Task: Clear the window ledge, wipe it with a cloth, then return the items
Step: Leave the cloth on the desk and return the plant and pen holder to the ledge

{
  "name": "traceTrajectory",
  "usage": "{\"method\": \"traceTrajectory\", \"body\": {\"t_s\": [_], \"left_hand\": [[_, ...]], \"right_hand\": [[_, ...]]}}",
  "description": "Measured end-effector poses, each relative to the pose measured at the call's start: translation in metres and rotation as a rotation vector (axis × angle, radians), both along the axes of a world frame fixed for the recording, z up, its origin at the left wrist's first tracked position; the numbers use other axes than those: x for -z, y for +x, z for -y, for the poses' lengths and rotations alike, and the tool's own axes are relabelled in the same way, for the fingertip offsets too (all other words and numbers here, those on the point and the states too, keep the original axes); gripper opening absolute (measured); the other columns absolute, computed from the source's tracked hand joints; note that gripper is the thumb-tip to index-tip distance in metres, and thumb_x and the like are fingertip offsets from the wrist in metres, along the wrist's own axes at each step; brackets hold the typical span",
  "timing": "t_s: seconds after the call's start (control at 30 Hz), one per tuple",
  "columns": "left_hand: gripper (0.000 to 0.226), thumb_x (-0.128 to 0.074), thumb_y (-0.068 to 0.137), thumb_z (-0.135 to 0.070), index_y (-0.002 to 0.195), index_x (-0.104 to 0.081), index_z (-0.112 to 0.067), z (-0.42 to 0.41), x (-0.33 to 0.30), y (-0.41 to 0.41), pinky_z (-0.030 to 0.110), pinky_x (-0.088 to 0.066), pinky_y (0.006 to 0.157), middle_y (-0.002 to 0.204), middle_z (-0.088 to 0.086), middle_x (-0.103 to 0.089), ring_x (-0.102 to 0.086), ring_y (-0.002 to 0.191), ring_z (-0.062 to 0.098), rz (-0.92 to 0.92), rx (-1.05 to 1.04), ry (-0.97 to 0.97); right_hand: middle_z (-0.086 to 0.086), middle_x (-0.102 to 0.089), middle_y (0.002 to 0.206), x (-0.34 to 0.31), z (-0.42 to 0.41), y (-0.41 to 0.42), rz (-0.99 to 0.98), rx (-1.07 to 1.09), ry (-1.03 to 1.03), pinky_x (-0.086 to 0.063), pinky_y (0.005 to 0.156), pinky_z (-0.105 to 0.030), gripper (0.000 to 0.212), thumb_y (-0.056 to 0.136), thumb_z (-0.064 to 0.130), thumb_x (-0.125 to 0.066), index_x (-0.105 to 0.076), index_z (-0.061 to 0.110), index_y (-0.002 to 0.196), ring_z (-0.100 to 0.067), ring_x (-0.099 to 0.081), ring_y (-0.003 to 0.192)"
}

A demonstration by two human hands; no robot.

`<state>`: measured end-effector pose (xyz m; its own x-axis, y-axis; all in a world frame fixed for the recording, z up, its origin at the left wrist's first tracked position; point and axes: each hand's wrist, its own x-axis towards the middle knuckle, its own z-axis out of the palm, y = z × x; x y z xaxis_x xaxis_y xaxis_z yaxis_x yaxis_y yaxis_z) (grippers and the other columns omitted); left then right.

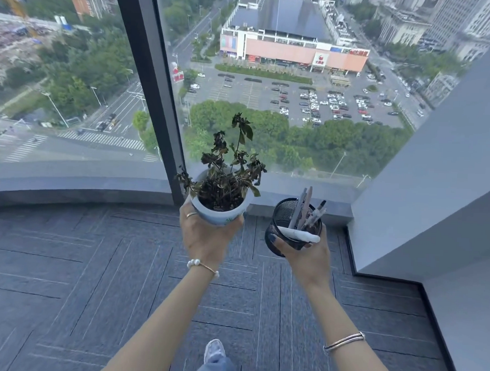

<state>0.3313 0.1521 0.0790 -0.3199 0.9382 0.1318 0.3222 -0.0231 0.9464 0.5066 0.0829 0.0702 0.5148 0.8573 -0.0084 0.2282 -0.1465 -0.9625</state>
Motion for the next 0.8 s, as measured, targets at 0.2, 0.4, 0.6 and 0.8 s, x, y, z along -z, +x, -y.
{"method": "traceTrajectory", "body": {"t_s": [0.2,0.4,0.6,0.8], "left_hand": [[0.09,-0.078,0.044,-0.052,0.119,-0.049,-0.013,-0.015,-0.045,-0.027,0.04,-0.052,0.093,0.113,-0.006,-0.043,-0.053,0.113,0.022,-0.019,0.002,0.025],[0.084,-0.081,0.046,-0.049,0.116,-0.05,-0.017,-0.016,-0.039,-0.047,0.04,-0.052,0.092,0.114,-0.007,-0.044,-0.053,0.114,0.021,-0.029,0.002,0.0],[0.073,-0.084,0.047,-0.045,0.11,-0.052,-0.026,-0.005,-0.035,-0.076,0.045,-0.052,0.091,0.111,-0.007,-0.047,-0.054,0.115,0.027,-0.077,-0.014,0.013],[0.07,-0.086,0.053,-0.034,0.113,-0.055,-0.013,-0.009,-0.03,-0.074,0.025,-0.044,0.097,0.112,0.011,-0.061,-0.05,0.116,0.024,-0.26,0.019,0.021]], "right_hand": [[0.012,-0.064,0.11,-0.043,-0.019,-0.024,0.067,0.014,-0.067,-0.054,0.087,-0.031,0.075,0.051,0.055,-0.084,-0.061,0.022,0.115,-0.005,-0.06,0.103],[0.018,-0.064,0.109,-0.042,-0.028,-0.043,0.065,0.004,-0.132,-0.054,0.089,-0.031,0.08,0.048,0.062,-0.079,-0.065,0.018,0.113,-0.001,-0.06,0.102],[0.006,-0.058,0.113,-0.049,-0.016,-0.075,0.052,-0.019,-0.112,-0.049,0.086,-0.036,0.082,0.058,0.036,-0.087,-0.032,0.041,0.119,-0.02,-0.058,0.103],[0.001,-0.062,0.116,-0.037,-0.03,-0.077,0.027,-0.075,-0.168,-0.047,0.08,-0.03,0.083,0.059,0.035,-0.087,-0.03,0.045,0.119,-0.019,-0.059,0.103]]}}
